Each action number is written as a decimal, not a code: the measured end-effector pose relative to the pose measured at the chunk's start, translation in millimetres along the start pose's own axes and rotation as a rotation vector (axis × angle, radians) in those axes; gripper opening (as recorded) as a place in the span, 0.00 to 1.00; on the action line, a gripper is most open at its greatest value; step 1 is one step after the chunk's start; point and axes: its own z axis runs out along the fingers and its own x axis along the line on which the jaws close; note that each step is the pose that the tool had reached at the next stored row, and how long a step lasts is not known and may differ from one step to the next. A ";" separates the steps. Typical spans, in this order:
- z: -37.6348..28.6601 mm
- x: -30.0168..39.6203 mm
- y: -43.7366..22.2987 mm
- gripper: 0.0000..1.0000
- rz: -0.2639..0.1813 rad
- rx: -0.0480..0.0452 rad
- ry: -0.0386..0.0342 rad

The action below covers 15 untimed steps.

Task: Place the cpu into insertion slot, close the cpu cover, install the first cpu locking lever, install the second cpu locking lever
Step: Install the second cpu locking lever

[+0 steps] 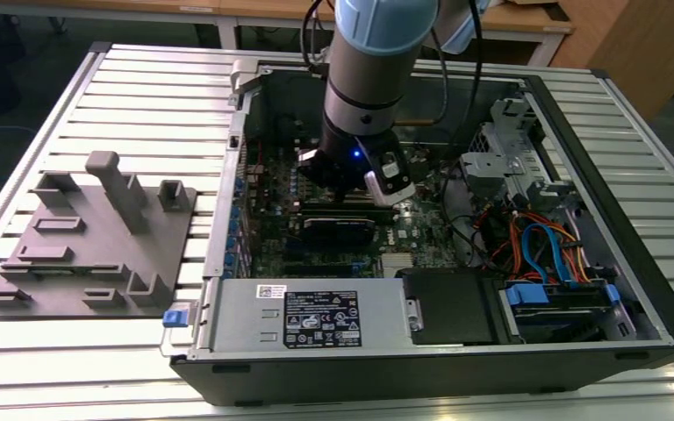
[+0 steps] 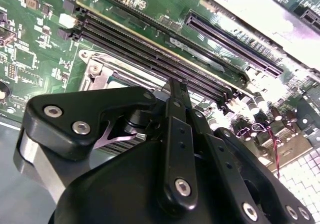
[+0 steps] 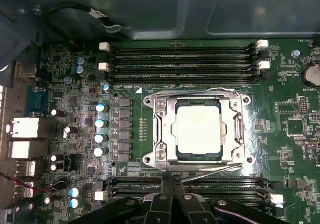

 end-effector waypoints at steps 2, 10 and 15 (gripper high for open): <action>0.9 1.2 -0.7 0.10 0.000 -0.0041 0.0003; 5.3 4.8 -1.9 0.10 -0.001 -0.0316 0.0013; 8.4 5.9 -2.4 0.10 -0.002 -0.0491 0.0019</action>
